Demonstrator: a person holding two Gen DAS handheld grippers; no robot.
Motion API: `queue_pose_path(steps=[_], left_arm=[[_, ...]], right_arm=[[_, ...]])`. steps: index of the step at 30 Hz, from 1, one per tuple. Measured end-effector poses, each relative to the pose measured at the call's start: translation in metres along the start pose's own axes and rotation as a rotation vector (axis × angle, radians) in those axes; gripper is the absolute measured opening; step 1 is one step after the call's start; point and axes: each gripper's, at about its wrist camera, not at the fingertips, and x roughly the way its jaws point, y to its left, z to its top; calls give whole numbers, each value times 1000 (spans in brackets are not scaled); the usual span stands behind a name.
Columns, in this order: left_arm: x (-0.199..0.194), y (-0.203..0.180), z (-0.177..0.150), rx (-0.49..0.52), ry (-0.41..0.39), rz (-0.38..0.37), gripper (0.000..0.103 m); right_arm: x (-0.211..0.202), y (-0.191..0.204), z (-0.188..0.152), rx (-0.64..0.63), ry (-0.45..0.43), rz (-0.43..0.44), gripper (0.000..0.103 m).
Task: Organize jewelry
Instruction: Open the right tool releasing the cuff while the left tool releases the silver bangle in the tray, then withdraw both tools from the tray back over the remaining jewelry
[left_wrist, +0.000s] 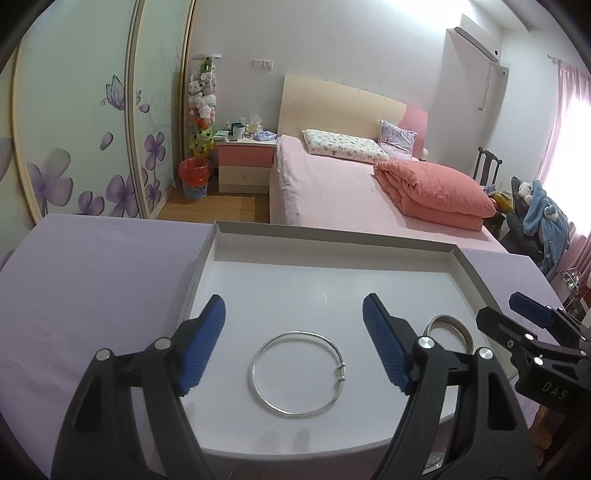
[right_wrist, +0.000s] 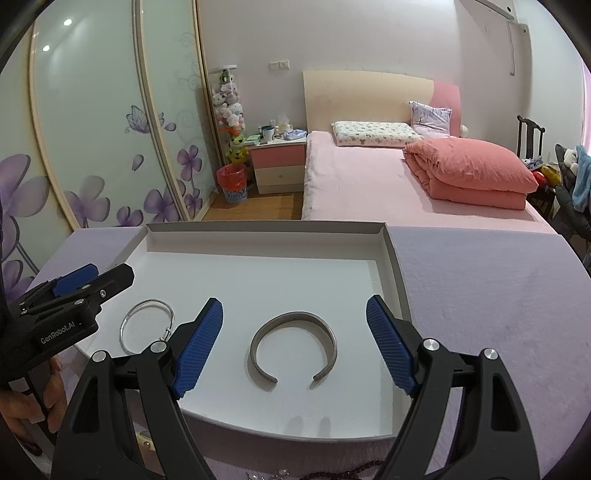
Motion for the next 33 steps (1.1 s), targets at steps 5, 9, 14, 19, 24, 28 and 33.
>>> queue_pose_path(steps=[5, 9, 14, 19, 24, 28, 33], left_arm=[[-13, -3, -2, 6, -9, 5, 75], [-26, -1, -2, -2, -17, 8, 75], [-54, 2, -14, 3, -33, 14, 75], [-89, 8, -36, 1, -43, 11, 75], [-126, 13, -68, 3, -51, 0, 75], [-153, 19, -95, 7, -58, 4, 78], [-176, 30, -122, -6, -66, 20, 78]], right_arm=[[-8, 2, 0, -4, -9, 3, 80], [-21, 2, -2, -6, -24, 4, 80], [-42, 2, -10, -13, -40, 4, 80], [-68, 1, -26, -21, -55, -6, 80], [-97, -5, -56, -16, -38, -14, 80], [-120, -13, -87, -31, -27, -52, 82], [-133, -29, -124, -22, 21, -106, 83]])
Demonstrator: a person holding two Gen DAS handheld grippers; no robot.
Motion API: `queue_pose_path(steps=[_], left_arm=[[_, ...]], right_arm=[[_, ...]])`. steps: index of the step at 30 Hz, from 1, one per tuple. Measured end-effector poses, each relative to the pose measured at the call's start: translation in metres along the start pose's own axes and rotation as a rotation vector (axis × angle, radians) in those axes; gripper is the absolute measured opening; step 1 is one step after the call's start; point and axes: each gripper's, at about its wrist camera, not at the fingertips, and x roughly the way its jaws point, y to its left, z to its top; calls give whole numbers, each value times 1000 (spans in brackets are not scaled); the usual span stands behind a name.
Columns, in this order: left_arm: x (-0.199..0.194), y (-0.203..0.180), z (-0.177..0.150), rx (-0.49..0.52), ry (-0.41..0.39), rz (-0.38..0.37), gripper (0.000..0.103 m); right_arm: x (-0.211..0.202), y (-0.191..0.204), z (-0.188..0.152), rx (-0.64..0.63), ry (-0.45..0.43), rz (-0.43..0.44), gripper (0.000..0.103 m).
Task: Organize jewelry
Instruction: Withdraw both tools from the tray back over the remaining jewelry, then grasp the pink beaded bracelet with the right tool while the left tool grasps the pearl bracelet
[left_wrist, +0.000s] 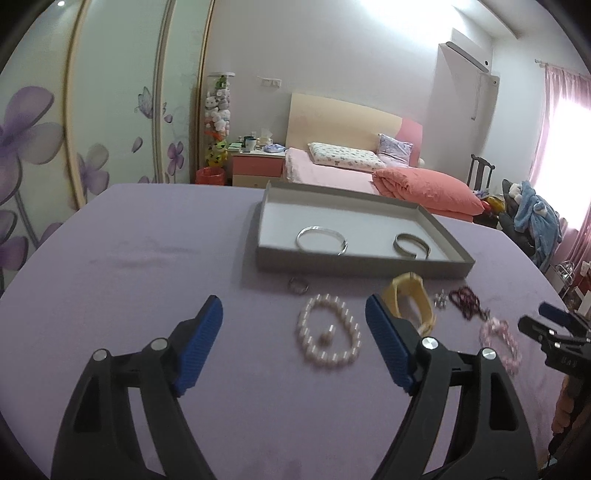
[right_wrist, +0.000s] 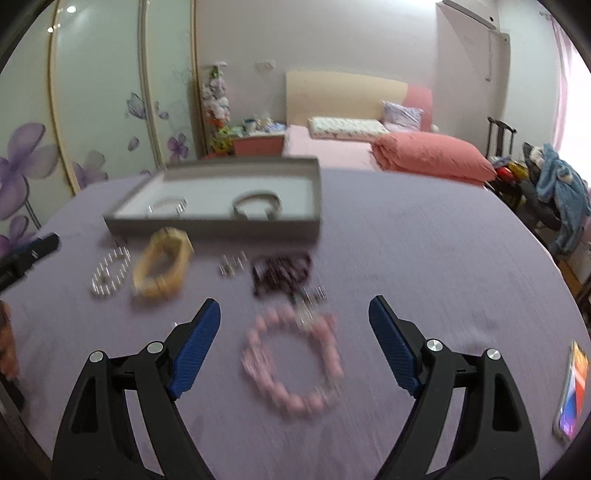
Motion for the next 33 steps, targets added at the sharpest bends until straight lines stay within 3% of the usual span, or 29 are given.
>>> queue_pose_path(steps=[7, 10, 14, 21, 30, 32, 33], left_arm=[[-10, 9, -13, -15, 12, 10, 79], [-8, 10, -13, -15, 20, 10, 79], [-4, 7, -14, -11, 30, 6, 79], [1, 4, -15, 0, 48, -1, 79], [8, -4, -17, 33, 81, -9, 79], [13, -7, -17, 43, 98, -14, 79], [15, -9, -17, 50, 111, -17, 79]], right_arm=[[9, -16, -32, 52, 85, -41, 81], [14, -20, -33, 74, 100, -48, 67], [24, -20, -25, 86, 141, -31, 56], [40, -19, -13, 45, 182, -85, 55], [48, -21, -13, 38, 195, -46, 51], [49, -19, -12, 26, 188, -27, 19], [46, -17, -12, 15, 190, -15, 17]])
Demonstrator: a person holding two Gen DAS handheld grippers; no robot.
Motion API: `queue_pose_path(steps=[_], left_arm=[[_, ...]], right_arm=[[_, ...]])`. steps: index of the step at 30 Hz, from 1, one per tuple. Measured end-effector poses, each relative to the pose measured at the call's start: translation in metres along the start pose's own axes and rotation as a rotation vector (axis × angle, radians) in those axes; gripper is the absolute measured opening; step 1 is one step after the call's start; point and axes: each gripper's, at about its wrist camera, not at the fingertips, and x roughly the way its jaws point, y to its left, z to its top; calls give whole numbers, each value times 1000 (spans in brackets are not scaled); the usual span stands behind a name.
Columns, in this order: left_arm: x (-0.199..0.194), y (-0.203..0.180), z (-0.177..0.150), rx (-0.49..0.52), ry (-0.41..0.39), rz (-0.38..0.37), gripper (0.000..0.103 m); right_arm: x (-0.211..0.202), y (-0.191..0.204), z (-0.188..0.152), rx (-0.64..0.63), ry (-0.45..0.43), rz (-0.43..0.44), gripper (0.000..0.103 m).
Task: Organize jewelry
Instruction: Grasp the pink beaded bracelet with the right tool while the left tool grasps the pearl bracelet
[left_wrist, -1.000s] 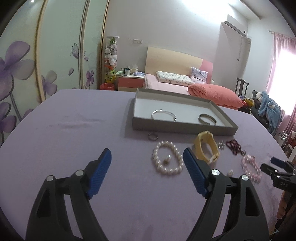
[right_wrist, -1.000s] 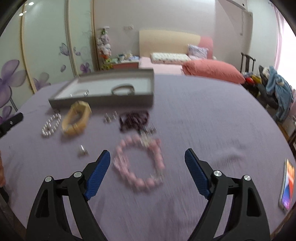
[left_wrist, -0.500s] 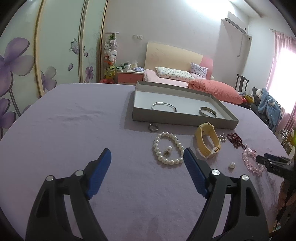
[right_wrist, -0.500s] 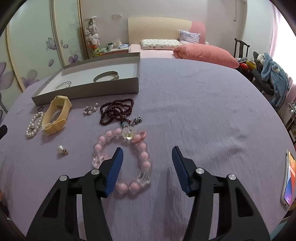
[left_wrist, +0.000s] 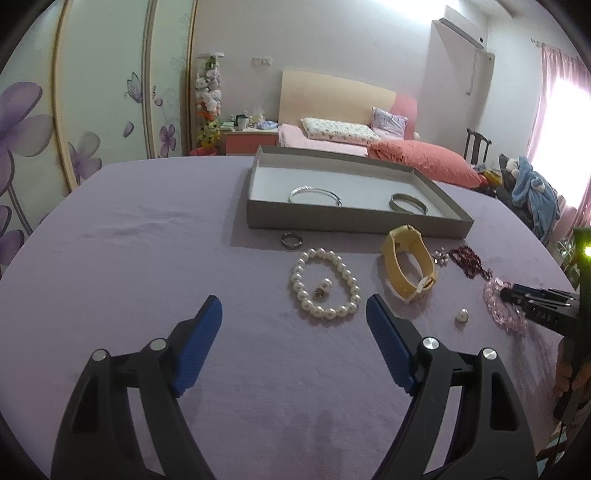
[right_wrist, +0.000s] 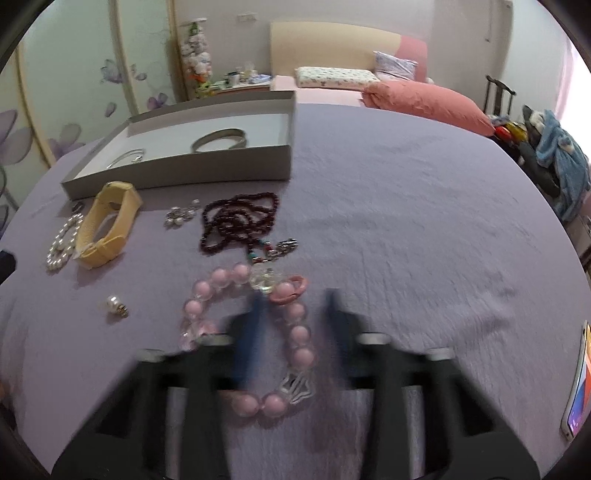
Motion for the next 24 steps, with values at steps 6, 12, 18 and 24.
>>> queue_pose_path(steps=[6, 12, 18, 24], left_arm=[[18, -11, 2, 37, 68, -7, 79], [34, -13, 5, 42, 110, 1, 78], [53, -10, 17, 1, 149, 6, 79], [66, -6, 28, -29, 156, 3, 67]], right_arm=[[-11, -3, -12, 13, -8, 52, 14], [-18, -8, -16, 40, -25, 59, 14], [-14, -9, -14, 44, -16, 63, 14], [-12, -11, -14, 55, -10, 75, 14]])
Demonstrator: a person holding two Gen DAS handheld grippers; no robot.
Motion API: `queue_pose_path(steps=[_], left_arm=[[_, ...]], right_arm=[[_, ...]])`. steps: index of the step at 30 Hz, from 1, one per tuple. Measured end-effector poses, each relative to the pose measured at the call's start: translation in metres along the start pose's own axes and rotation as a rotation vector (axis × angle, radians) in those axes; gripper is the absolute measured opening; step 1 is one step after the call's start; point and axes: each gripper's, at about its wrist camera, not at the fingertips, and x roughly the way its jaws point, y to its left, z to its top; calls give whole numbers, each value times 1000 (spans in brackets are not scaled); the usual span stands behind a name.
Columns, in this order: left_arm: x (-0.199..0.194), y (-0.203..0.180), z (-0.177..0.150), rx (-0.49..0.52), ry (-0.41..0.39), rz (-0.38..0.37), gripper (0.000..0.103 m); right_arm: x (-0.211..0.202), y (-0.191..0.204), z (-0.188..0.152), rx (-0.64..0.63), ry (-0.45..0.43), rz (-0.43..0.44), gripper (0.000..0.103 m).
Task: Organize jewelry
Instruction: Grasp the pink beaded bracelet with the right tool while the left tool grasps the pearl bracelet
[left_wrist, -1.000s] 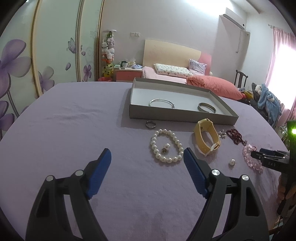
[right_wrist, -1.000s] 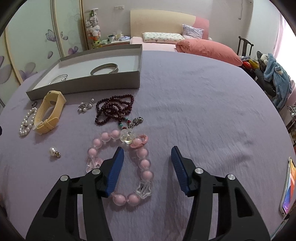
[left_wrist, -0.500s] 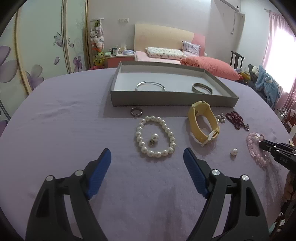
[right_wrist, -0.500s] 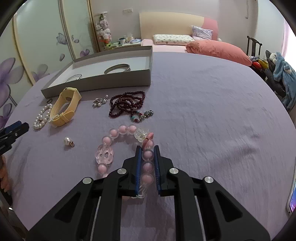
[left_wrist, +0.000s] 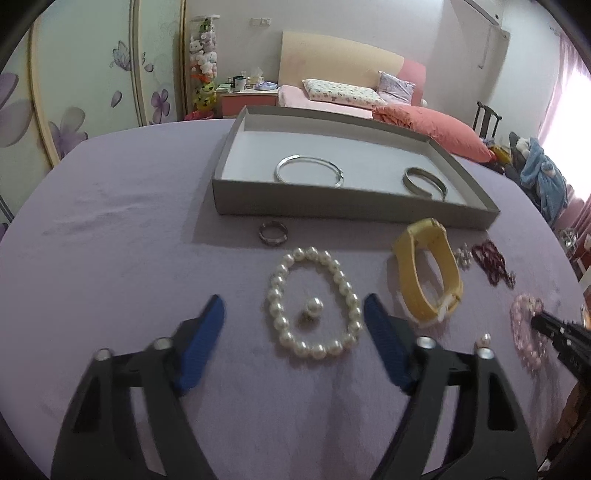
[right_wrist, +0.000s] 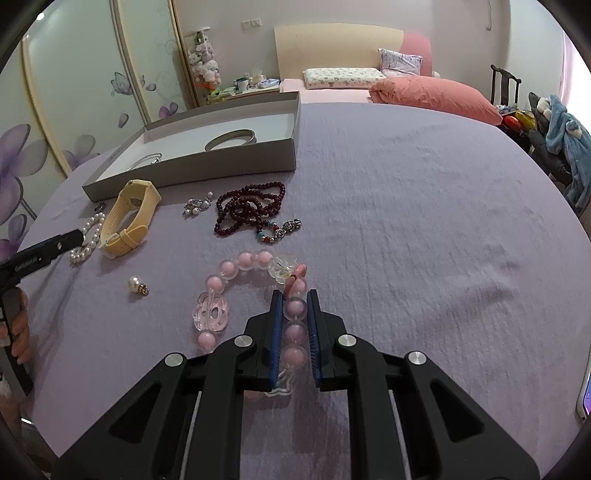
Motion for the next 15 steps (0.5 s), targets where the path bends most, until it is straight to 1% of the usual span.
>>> queue_pose_path(steps=[1, 2, 3, 6, 7, 11, 14, 15], left_arm=[[2, 3, 4, -15, 3, -5, 61], [5, 8, 8, -31, 6, -12, 58], [7, 10, 12, -39, 8, -20, 52], [13, 13, 16, -35, 28, -25, 40], [16, 12, 16, -23, 40, -28, 37], [19, 3, 13, 40, 43, -4, 34], [19, -2, 12, 78, 48, 11, 25], [19, -4, 11, 104, 47, 32, 19]], right_arm=[[0, 0, 0, 0, 0, 1, 14], [0, 0, 0, -1, 0, 1, 14], [0, 0, 0, -2, 1, 2, 14], [1, 0, 0, 0, 1, 4, 14], [1, 0, 0, 2, 1, 7, 14], [1, 0, 1, 4, 1, 12, 14], [1, 0, 1, 4, 2, 11, 14], [2, 0, 1, 4, 2, 12, 14]])
